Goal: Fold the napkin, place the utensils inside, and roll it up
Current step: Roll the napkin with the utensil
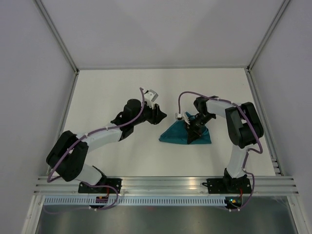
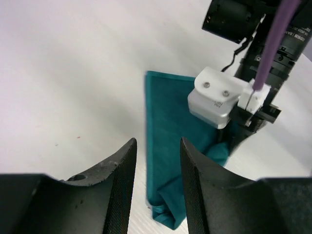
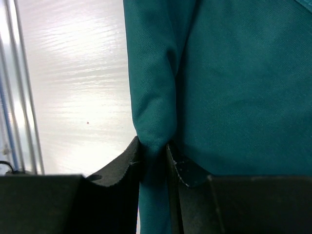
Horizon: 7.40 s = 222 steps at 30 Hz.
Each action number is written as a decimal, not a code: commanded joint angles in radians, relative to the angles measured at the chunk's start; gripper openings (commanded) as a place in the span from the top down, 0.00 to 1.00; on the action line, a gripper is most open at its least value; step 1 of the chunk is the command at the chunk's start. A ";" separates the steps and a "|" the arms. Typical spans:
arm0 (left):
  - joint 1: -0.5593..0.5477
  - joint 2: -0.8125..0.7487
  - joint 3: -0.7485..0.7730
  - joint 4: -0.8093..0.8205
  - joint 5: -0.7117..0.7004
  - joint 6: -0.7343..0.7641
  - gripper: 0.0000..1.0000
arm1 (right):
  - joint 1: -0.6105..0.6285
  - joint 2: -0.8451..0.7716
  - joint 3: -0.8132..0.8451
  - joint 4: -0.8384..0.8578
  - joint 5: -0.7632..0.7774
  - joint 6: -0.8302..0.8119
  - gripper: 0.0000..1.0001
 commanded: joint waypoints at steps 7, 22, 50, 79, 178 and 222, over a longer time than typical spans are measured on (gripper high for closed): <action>-0.317 -0.084 -0.253 0.487 -0.497 0.327 0.54 | -0.059 0.203 0.105 -0.233 -0.033 -0.151 0.85; -0.731 0.316 -0.102 0.461 -0.701 0.821 0.45 | -0.070 0.311 0.191 -0.274 -0.020 -0.124 0.85; -0.643 0.502 0.044 0.182 -0.604 0.753 0.59 | -0.073 0.394 0.303 -0.332 -0.012 -0.096 0.85; -0.439 0.444 0.122 -0.125 -0.023 0.487 0.98 | -0.309 -0.085 0.328 -0.202 -0.148 0.206 0.43; -0.715 0.303 -0.057 0.366 -0.686 0.743 0.44 | -0.058 0.291 0.207 -0.243 0.059 -0.070 0.77; -0.502 0.490 0.098 -0.049 -0.198 0.533 0.95 | -0.113 0.199 0.355 -0.303 0.013 0.057 0.40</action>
